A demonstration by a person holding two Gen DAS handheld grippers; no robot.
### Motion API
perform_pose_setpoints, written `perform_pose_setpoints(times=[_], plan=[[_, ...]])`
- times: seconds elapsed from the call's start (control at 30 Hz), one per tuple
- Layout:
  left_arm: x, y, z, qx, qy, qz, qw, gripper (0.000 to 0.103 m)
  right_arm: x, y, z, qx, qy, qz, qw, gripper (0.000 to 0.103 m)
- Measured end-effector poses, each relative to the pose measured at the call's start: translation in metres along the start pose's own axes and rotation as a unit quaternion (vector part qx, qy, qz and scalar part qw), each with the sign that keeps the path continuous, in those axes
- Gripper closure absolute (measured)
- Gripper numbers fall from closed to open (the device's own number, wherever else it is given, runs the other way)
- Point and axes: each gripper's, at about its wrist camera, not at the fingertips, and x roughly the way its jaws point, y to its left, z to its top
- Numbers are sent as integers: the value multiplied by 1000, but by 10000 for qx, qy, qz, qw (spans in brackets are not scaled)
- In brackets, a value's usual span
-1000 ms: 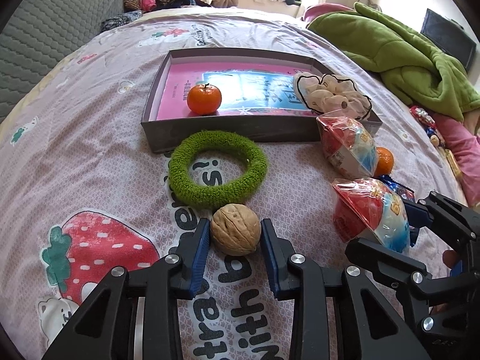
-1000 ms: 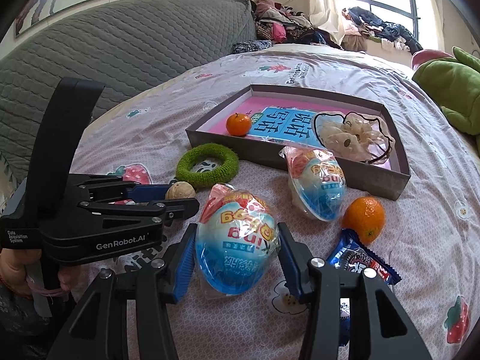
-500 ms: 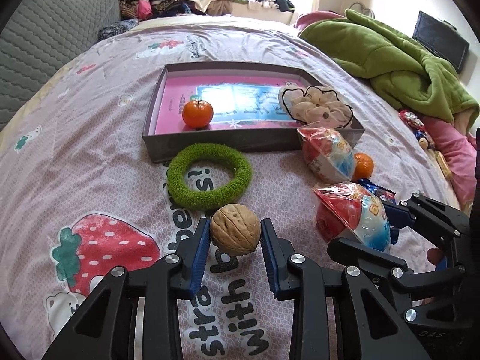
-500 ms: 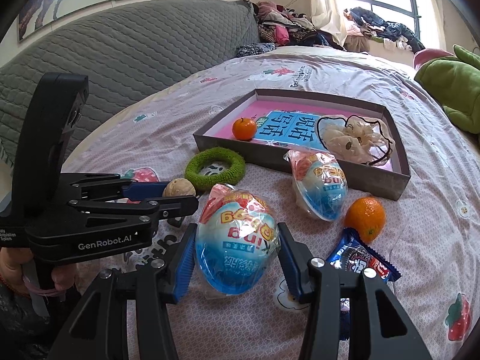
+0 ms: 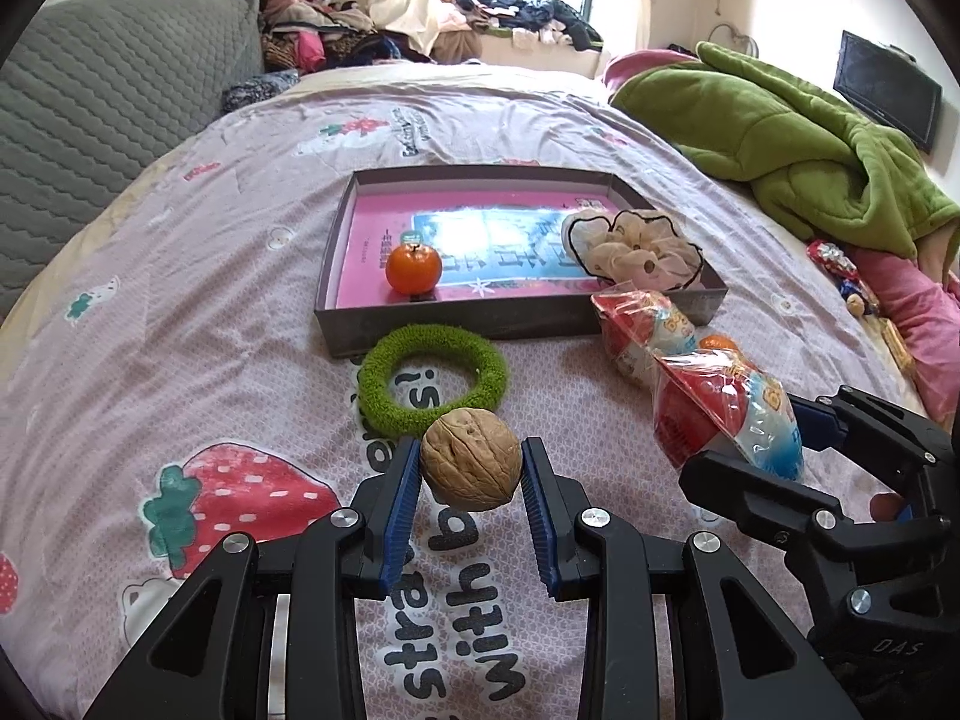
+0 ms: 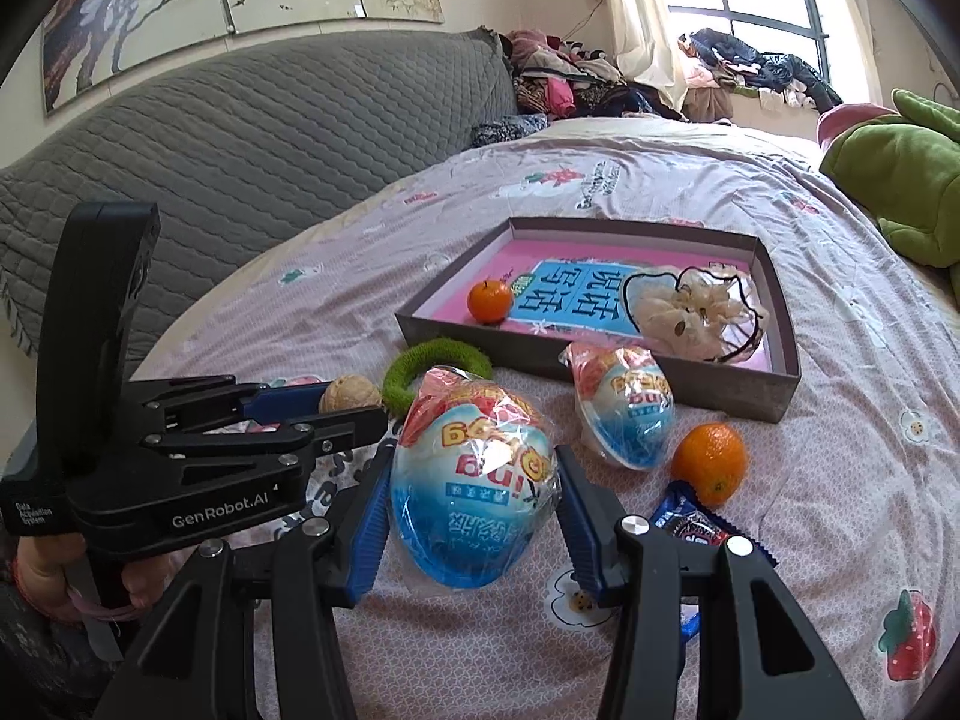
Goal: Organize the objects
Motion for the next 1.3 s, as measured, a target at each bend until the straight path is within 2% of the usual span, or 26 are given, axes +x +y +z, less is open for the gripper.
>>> perform_pose_setpoints(times=[0.37,0.87,1.3], plan=[[-18,-14,9,12,-358,22,9994,69,-20,-7,9,195,-351,-121,9991,52],[-34,-21,34,173,-658,-232,9974,69,-33,-8,21,153,-592,-268,9978,52],[-48,-21,64,514,-1014,-52,9935,69,-47,-17,46,140,-824,-474,9954,52]])
